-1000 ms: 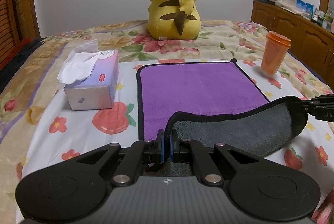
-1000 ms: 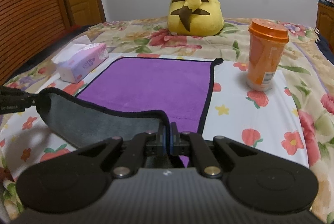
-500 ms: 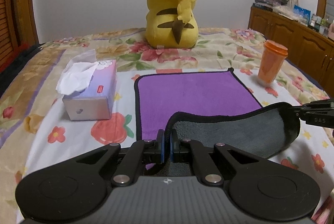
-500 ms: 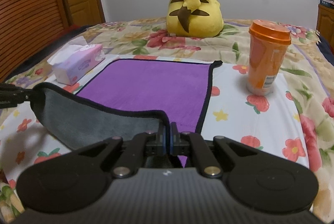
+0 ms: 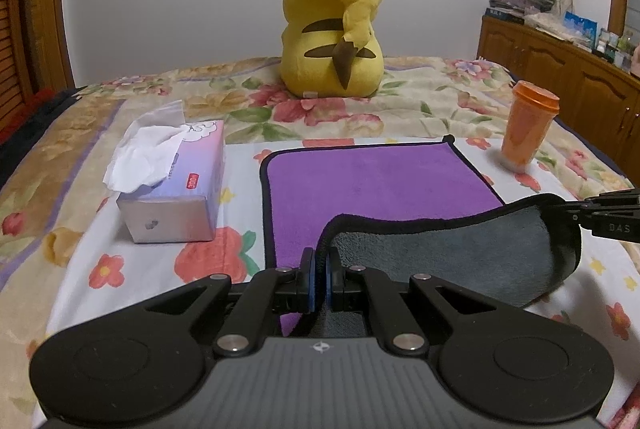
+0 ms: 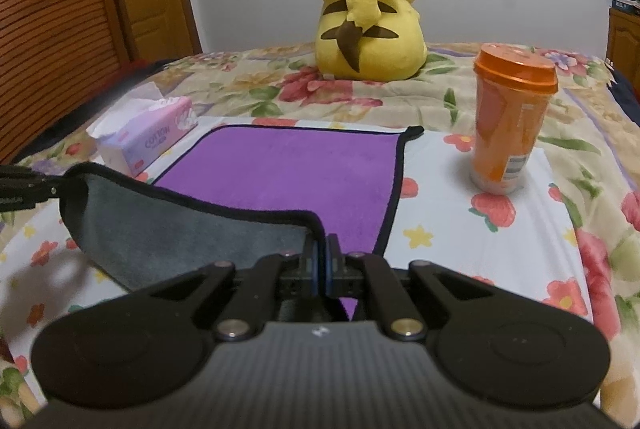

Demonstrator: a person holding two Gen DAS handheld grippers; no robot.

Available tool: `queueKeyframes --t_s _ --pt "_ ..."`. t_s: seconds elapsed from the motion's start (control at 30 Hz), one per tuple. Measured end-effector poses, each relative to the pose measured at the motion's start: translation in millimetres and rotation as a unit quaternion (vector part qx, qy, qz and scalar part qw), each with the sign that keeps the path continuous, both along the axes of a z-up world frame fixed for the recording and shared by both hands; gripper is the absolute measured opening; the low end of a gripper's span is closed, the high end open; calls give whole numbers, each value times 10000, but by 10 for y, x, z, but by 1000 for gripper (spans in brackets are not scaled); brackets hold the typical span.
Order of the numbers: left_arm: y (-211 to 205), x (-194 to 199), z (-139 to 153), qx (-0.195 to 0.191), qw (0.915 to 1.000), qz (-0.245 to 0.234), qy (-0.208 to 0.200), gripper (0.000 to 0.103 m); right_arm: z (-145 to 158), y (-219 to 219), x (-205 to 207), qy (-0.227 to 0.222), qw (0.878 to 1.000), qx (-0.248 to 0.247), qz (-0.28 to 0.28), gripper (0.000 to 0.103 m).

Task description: Fold towel

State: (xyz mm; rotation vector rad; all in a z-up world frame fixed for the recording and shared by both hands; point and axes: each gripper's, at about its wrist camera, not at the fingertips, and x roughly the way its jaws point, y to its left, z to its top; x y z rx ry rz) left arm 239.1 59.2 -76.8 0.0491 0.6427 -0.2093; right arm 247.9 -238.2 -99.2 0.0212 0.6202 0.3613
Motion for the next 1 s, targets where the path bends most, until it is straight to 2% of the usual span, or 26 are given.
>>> queueKeyframes --t_s 0.5,0.73,1.0 --pt "-8 195 -11 -54 9999 -87 -33 8 1 -32 142 -68 9999 133 -33 4" --pt "-45 385 -6 -13 9998 -174 -113 8 54 -47 279 -243 9997 59 -35 4" --pt "-11 569 -21 -89 9995 -261 -124 8 2 -41 444 -244 9997 -20 8 4"
